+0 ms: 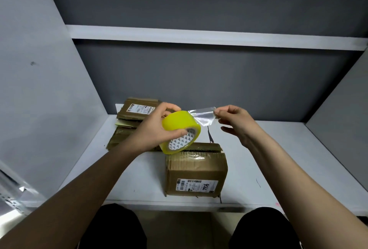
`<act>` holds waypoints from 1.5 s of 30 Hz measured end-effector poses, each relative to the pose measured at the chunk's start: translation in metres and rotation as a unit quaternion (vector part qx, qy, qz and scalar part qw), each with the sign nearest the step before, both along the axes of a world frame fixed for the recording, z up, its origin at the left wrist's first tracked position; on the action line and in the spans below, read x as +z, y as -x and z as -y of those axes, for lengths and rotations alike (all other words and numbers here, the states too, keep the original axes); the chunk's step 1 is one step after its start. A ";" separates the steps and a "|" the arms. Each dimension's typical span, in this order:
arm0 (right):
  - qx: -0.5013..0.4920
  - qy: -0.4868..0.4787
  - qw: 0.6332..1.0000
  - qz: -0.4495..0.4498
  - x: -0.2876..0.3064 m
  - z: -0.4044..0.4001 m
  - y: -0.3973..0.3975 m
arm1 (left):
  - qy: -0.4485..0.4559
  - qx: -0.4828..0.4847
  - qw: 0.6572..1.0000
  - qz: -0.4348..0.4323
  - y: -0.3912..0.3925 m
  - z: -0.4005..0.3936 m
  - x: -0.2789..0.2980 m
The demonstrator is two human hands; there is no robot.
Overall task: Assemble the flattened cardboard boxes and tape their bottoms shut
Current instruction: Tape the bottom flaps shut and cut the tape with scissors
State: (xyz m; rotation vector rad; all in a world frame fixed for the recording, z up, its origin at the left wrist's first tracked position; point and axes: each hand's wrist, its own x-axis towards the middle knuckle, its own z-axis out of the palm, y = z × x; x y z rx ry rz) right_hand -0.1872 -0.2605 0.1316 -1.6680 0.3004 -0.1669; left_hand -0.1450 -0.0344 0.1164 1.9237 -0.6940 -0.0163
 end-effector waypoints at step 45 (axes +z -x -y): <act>-0.108 0.365 0.925 -0.014 -0.054 0.025 0.007 | -0.089 0.068 0.989 0.098 0.006 -0.020 -0.006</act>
